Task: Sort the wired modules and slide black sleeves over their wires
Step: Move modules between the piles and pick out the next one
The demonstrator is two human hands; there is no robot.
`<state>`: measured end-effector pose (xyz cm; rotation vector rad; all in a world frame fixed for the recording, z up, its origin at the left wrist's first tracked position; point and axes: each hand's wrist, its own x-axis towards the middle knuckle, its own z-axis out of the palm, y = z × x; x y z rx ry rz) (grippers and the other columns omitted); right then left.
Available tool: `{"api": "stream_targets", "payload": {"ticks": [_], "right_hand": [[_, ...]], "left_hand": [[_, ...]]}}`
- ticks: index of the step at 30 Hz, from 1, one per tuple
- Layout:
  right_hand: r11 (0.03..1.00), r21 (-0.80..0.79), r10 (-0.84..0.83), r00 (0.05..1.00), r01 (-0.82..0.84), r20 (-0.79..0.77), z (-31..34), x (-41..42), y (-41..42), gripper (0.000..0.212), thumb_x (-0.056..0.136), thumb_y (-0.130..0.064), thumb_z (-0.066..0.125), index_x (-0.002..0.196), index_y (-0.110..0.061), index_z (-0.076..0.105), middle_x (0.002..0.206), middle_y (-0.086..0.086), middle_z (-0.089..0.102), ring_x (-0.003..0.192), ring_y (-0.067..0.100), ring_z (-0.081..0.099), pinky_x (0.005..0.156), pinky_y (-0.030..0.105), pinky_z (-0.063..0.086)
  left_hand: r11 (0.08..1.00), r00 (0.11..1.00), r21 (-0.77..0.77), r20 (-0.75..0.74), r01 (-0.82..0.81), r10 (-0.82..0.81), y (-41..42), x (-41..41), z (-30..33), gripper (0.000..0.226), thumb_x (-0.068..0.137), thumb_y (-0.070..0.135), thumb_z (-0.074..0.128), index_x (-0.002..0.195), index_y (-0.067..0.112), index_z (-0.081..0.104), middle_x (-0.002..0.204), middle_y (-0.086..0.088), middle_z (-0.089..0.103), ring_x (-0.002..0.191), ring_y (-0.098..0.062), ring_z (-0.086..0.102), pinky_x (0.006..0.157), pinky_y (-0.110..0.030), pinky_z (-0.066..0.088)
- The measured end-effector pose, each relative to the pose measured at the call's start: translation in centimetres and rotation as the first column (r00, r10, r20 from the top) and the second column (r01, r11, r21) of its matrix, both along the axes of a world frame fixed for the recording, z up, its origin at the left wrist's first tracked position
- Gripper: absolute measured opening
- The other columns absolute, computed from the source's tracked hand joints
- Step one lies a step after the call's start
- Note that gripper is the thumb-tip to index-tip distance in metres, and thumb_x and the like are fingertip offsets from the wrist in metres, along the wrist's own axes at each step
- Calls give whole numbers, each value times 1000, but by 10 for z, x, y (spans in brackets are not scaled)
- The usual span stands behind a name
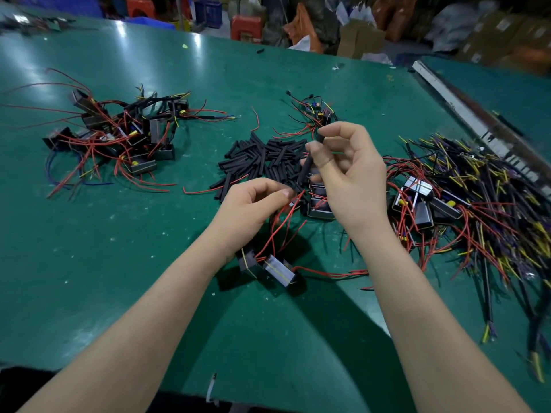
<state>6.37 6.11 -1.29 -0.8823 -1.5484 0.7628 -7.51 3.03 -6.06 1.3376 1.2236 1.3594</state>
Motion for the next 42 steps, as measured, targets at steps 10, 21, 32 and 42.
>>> {"api": "stream_targets", "payload": {"ticks": [10, 21, 32, 42], "right_hand": [[996, -73, 51, 997, -55, -50, -4, -4, 0, 24, 92, -4, 60, 93, -27, 51, 86, 1, 60, 81, 25, 69, 60, 22, 54], [985, -170, 21, 1000, -18, 18, -16, -9, 1, 22, 87, -13, 68, 88, -27, 50, 84, 10, 72, 81, 21, 66, 80, 33, 50], [944, -300, 147, 989, -140, 0, -11, 0, 4, 27, 86, -12, 69, 102, -21, 50, 63, -11, 68, 69, 3, 60, 67, 6, 44], [960, -255, 124, 992, -115, 19, -13, 0, 5, 28, 86, -10, 69, 103, -21, 51, 74, 2, 71, 78, 14, 63, 85, 30, 50]], "left_hand": [[999, 1000, 50, 10, 14, -15, -1, 0, 0, 12, 90, 12, 61, 81, 17, 66, 54, 17, 59, 48, 6, 46, 50, -6, 35], [986, 984, 108, 143, -125, 109, 2, -3, -5, 38, 83, 6, 68, 109, 23, 46, 71, 3, 60, 58, -3, 54, 64, -14, 45], [994, 954, -9, 281, 110, -103, -4, -15, -1, 61, 59, 7, 73, 113, 26, 52, 110, -8, 56, 67, -7, 63, 72, -20, 53], [886, 889, -251, 355, 389, -290, -12, -26, -7, 38, 73, 14, 64, 111, 14, 56, 88, -10, 73, 77, -16, 70, 72, -26, 54]]}}
